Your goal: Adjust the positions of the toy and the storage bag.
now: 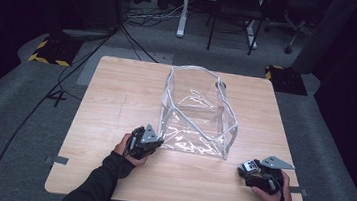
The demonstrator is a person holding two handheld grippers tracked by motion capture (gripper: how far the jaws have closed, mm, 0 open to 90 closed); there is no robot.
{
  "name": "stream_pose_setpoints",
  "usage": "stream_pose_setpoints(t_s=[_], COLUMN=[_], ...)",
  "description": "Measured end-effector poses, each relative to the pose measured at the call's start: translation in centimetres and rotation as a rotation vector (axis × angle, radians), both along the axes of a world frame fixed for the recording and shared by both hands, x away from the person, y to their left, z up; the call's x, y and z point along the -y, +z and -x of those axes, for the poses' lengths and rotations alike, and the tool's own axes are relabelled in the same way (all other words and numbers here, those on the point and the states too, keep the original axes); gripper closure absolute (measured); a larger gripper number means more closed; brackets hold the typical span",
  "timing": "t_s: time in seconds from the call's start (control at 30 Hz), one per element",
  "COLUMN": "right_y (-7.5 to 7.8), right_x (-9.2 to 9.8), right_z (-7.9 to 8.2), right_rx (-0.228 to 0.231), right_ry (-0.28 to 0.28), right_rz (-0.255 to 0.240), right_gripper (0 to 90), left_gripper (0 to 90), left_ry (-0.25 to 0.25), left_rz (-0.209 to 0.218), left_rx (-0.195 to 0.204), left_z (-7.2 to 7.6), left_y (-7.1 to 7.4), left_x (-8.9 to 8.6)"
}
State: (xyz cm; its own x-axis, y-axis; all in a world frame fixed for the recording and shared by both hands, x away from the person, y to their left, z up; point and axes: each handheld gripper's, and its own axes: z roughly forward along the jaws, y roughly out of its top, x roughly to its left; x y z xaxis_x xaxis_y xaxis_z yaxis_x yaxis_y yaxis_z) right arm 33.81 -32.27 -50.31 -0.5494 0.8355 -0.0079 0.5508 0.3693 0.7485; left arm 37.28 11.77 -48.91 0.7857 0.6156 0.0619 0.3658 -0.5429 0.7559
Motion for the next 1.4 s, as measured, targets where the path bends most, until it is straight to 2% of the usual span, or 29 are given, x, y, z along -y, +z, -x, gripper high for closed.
stream_pose_setpoints(t_s=[0.07, 0.2, 0.33, 0.43, 0.47, 0.5, 0.53, 0.57, 0.6, 0.63, 0.67, 0.77, 0.83, 0.87, 0.97, 1.0, 1.07, 1.13, 1.23, 1.4], right_y=[0.0, 0.1, 0.1, 0.1, 0.1, 0.1, 0.1, 0.1, 0.1, 0.1, 0.1, 0.1, 0.1, 0.1, 0.1, 0.1, 0.1, 0.1, 0.1, 0.0], right_x=[0.0, -0.1, -0.5, -0.8, -1.2, -1.5, -1.5, -1.6, -1.8, -2.0, -2.1, -2.7, -2.8, -2.8, -2.7, -2.7, -2.9, -3.0, -3.1, -2.9], right_z=[0.0, -0.1, -0.7, -1.3, -2.1, -2.6, -2.6, -3.1, -3.8, -4.2, -4.8, -6.7, -7.2, -8.4, -9.2, -9.6, -10.6, -10.9, -11.3, -11.1], right_rx=[0.005, -0.004, 0.0, -0.006, -0.006, -0.005, -0.005, -0.006, -0.005, -0.008, -0.006, -0.002, -0.006, -0.009, -0.006, -0.006, -0.008, -0.006, -0.007, 0.004], right_ry=[-0.003, -0.011, 0.003, 0.002, 0.003, 0.011, 0.011, 0.023, 0.029, 0.035, 0.04, 0.04, 0.038, 0.038, 0.028, 0.024, 0.027, 0.025, 0.02, 0.022], right_rz=[0.001, 0.0, 0.012, 0.011, 0.013, 0.006, 0.006, 0.006, 0.008, 0.008, 0.009, 0.011, 0.007, 0.008, 0.004, 0.005, 0.004, 0.002, -0.001, -0.001], right_gripper=[24.1, 24.4, 24.7, 24.6, 24.6, 24.4, 24.4, 24.4, 24.4, 24.3, 24.2, 24.2, 24.2, 24.1, 24.1, 24.1, 23.9, 23.7, 23.6, 23.4], left_gripper=[86.9, 86.9, 86.5, 82.0, 66.3, 57.0, 57.0, 55.6, 49.8, 45.3, 44.8, 40.0, 39.0, 32.8, 30.7, 27.4, 21.6, 20.3, 17.7, 16.8], left_ry=[-0.007, -0.009, 0.001, 0.008, 0.005, 0.023, 0.045, 0.056, 0.062, 0.067, 0.085, 0.115, 0.161, 0.187, 0.222, 0.239, 0.243, 0.256, 0.248, 0.246], left_rz=[-0.022, -0.027, -0.018, -0.022, -0.016, -0.001, 0.012, 0.042, 0.072, 0.076, 0.083, 0.071, -0.001, -0.008, 0.012, 0.018, 0.017, -0.025, -0.026, -0.05], left_rx=[-0.01, -0.016, -0.031, -0.046, -0.046, -0.035, -0.044, -0.053, -0.062, -0.058, -0.061, -0.045, -0.022, -0.02, -0.043, -0.048, -0.074, -0.091, -0.126, -0.134], left_z=[1.1, 1.8, 2.9, 3.4, 3.6, 3.8, 3.9, 4.0, 4.2, 4.3, 4.5, 5.1, 5.4, 5.5, 5.5, 5.5, 5.3, 5.1, 4.8, 4.5], left_y=[0.2, 0.3, 0.3, 0.2, 0.1, 0.1, 0.1, 0.1, 0.2, 0.4, 0.6, 0.9, 1.0, 0.9, 0.8, 0.7, 0.4, 0.0, -0.5, -0.9], left_x=[-0.9, -1.5, -2.3, -2.9, -3.1, -3.3, -3.6, -4.1, -4.6, -5.1, -5.5, -6.9, -7.9, -8.4, -10.0, -10.5, -11.1, -11.4, -11.7, -11.7])
